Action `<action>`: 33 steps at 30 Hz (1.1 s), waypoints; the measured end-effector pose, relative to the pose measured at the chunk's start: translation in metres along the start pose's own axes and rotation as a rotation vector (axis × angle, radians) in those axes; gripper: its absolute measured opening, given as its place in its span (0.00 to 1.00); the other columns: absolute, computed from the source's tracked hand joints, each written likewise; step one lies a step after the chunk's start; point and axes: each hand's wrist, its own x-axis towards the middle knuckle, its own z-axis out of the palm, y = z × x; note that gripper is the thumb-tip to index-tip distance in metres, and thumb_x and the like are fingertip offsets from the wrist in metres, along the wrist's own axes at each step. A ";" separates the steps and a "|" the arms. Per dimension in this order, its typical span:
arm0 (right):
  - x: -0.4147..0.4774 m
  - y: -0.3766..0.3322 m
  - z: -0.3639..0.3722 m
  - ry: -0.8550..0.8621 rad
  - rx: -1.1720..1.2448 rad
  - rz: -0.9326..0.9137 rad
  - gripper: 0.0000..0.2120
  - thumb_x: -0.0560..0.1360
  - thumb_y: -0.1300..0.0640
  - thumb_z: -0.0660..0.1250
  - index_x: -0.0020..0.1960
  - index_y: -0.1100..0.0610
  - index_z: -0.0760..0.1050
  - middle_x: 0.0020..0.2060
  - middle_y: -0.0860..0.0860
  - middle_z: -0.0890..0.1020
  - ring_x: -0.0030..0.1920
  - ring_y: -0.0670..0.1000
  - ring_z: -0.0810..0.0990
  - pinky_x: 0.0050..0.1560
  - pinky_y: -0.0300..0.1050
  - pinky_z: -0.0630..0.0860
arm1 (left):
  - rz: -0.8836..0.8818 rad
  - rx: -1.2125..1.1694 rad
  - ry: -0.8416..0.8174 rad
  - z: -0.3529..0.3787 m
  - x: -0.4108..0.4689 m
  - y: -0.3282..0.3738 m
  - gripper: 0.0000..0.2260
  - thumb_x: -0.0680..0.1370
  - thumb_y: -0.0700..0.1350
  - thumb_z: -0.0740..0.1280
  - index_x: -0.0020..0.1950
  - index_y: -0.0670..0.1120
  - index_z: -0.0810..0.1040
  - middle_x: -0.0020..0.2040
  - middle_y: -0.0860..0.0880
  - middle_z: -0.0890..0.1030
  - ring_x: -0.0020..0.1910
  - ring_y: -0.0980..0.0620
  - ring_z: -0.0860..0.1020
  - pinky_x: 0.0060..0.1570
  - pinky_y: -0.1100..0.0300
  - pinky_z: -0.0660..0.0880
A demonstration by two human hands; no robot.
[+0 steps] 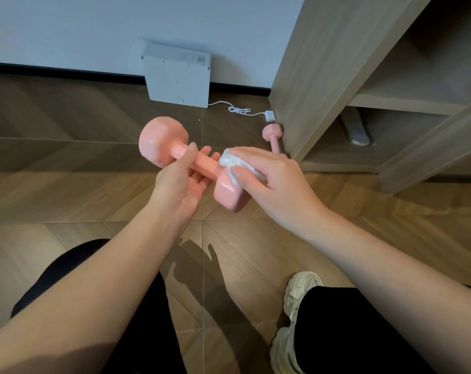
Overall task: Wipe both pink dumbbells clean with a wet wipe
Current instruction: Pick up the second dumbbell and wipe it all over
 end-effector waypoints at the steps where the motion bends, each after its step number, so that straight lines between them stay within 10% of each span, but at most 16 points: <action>1: -0.002 -0.002 0.000 0.009 -0.021 -0.055 0.12 0.80 0.59 0.63 0.62 0.56 0.80 0.60 0.46 0.81 0.62 0.42 0.75 0.64 0.33 0.65 | 0.012 0.020 0.010 0.000 0.000 -0.001 0.09 0.78 0.40 0.68 0.56 0.41 0.73 0.50 0.40 0.85 0.47 0.45 0.85 0.44 0.48 0.82; 7: -0.009 0.003 -0.004 -0.114 -0.297 -0.250 0.23 0.76 0.49 0.70 0.69 0.55 0.73 0.68 0.48 0.74 0.70 0.50 0.70 0.67 0.62 0.65 | 0.039 0.169 0.035 -0.003 -0.004 -0.006 0.15 0.76 0.46 0.72 0.57 0.38 0.76 0.46 0.42 0.86 0.46 0.47 0.85 0.44 0.53 0.82; 11: -0.007 0.005 -0.006 -0.231 -0.354 -0.170 0.39 0.68 0.42 0.75 0.73 0.50 0.64 0.71 0.46 0.67 0.69 0.49 0.67 0.70 0.51 0.60 | -0.018 0.177 0.074 -0.002 -0.008 -0.006 0.15 0.75 0.48 0.73 0.54 0.40 0.75 0.39 0.44 0.86 0.41 0.48 0.86 0.47 0.50 0.82; 15: -0.004 0.002 -0.002 -0.082 -0.140 -0.095 0.31 0.67 0.52 0.76 0.67 0.52 0.71 0.63 0.47 0.73 0.63 0.44 0.72 0.60 0.29 0.64 | -0.054 0.115 -0.040 0.001 -0.012 -0.008 0.12 0.78 0.45 0.69 0.56 0.39 0.74 0.36 0.46 0.85 0.41 0.51 0.85 0.46 0.54 0.82; 23: 0.015 0.004 -0.015 -0.056 0.649 0.369 0.18 0.75 0.53 0.71 0.64 0.49 0.73 0.48 0.35 0.83 0.53 0.37 0.80 0.57 0.38 0.77 | 0.022 0.035 -0.365 0.011 -0.022 -0.002 0.12 0.74 0.36 0.67 0.55 0.44 0.71 0.52 0.41 0.85 0.51 0.47 0.84 0.48 0.54 0.81; 29: 0.014 0.009 -0.025 -0.026 0.314 0.250 0.12 0.72 0.40 0.70 0.54 0.40 0.78 0.52 0.32 0.79 0.60 0.38 0.76 0.63 0.44 0.72 | 0.066 0.079 -0.275 0.015 -0.023 -0.004 0.04 0.77 0.36 0.65 0.52 0.41 0.73 0.43 0.44 0.85 0.43 0.51 0.85 0.42 0.58 0.82; 33: 0.007 0.010 -0.026 -0.139 0.221 0.177 0.27 0.66 0.41 0.76 0.61 0.35 0.69 0.53 0.28 0.76 0.59 0.34 0.75 0.60 0.37 0.73 | 0.075 0.098 -0.241 0.016 -0.025 -0.003 0.04 0.80 0.39 0.64 0.48 0.40 0.76 0.38 0.46 0.85 0.39 0.51 0.85 0.39 0.57 0.82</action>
